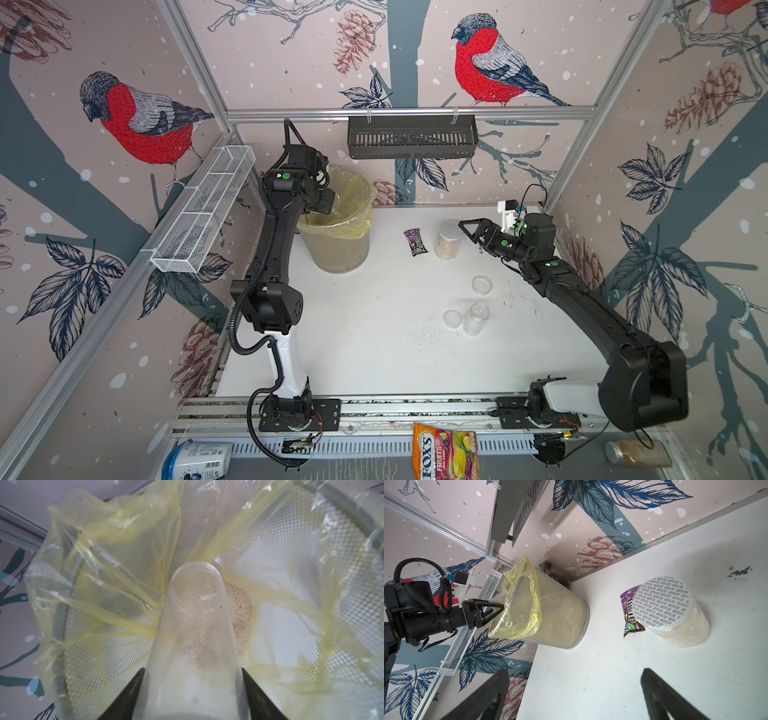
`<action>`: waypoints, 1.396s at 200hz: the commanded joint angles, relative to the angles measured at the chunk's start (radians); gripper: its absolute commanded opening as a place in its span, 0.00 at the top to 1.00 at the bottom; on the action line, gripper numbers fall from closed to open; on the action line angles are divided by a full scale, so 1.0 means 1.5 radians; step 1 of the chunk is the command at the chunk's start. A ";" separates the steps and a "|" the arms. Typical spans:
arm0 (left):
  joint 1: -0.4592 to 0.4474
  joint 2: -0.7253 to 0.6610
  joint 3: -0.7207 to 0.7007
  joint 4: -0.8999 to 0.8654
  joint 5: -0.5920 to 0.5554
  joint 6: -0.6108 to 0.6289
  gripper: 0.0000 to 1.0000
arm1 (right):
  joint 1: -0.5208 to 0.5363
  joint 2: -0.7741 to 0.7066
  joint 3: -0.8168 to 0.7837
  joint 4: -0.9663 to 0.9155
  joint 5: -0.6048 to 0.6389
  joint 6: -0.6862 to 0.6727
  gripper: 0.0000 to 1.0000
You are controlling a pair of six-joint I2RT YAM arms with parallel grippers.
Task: Empty moldy rice from jars
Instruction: Pour the moldy rice from the jar into the trash bin.
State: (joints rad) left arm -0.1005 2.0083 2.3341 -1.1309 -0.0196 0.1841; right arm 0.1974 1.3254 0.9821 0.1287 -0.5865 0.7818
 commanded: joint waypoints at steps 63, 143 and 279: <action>0.011 0.016 0.001 -0.013 -0.003 0.018 0.90 | -0.001 0.009 0.014 -0.004 0.000 -0.014 0.00; 0.022 0.024 -0.009 0.002 0.025 0.014 0.91 | 0.001 0.019 0.031 -0.012 0.001 -0.020 0.00; 0.038 -0.017 -0.036 0.004 0.059 0.028 0.91 | 0.026 0.063 0.091 -0.019 0.006 -0.029 0.00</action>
State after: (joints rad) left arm -0.0513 2.0125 2.2955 -1.1324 0.0223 0.2344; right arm 0.2314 1.4174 1.1053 0.0998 -0.5854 0.7570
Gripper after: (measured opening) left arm 0.643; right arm 0.997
